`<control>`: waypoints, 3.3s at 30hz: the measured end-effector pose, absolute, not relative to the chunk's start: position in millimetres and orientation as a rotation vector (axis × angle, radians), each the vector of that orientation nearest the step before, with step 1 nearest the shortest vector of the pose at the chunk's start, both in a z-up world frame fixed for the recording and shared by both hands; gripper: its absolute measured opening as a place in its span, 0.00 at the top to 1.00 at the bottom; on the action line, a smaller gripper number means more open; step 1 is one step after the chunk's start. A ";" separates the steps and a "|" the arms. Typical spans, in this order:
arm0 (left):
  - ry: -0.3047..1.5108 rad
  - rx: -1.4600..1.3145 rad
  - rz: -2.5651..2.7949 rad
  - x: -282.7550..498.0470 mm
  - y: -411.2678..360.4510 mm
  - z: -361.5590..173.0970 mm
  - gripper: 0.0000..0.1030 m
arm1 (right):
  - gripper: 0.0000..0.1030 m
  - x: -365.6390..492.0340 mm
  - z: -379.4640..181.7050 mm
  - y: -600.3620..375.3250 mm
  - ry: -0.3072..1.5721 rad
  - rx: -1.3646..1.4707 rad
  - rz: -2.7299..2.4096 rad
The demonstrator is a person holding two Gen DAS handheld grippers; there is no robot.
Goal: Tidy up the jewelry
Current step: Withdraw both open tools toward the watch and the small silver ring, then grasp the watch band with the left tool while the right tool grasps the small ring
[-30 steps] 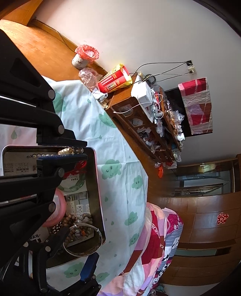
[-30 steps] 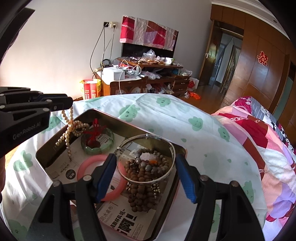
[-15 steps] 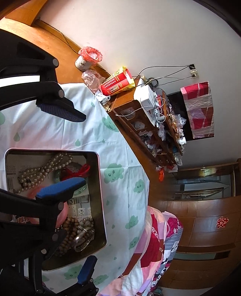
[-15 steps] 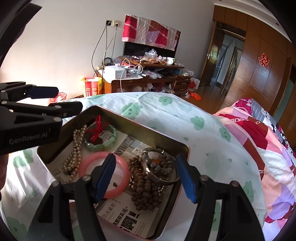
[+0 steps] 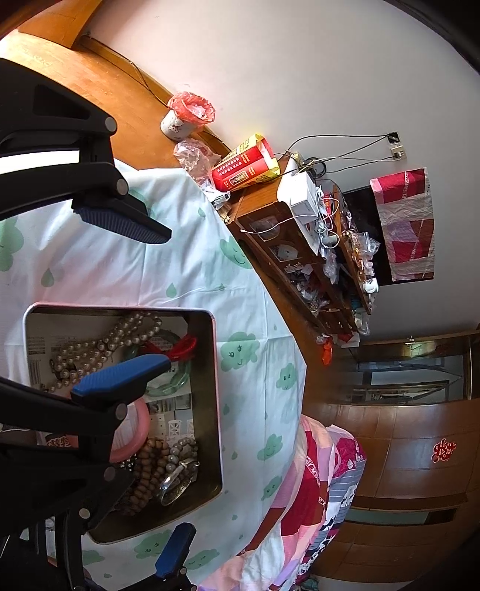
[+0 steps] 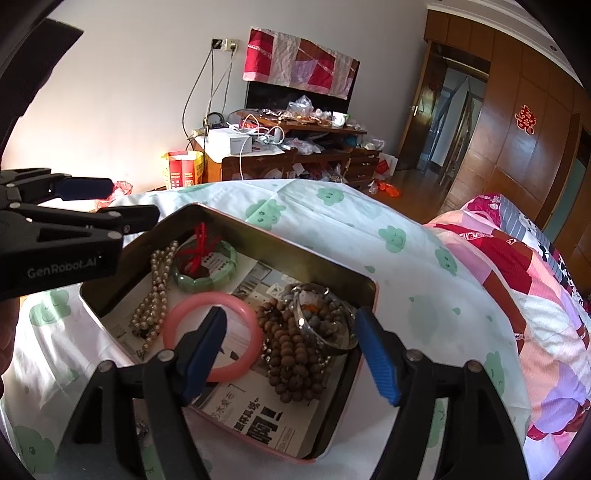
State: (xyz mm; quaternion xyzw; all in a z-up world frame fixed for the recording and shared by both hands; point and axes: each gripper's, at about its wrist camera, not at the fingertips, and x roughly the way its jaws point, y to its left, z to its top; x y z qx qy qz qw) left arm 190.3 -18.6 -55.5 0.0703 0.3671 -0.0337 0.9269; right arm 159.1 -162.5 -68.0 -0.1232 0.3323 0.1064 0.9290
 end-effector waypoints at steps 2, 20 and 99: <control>0.754 0.139 -0.072 187.4 -18.1 -56.0 0.39 | 0.28 157.4 -67.2 -162.5 0.678 -0.254 0.215; 0.806 0.111 -0.077 149.4 -16.8 -70.1 0.39 | 0.26 133.9 -73.6 -174.2 0.705 -0.222 0.191; 0.824 0.106 -0.139 78.5 -22.9 -112.8 0.86 | 0.79 66.7 -112.9 -202.3 0.865 -0.217 0.318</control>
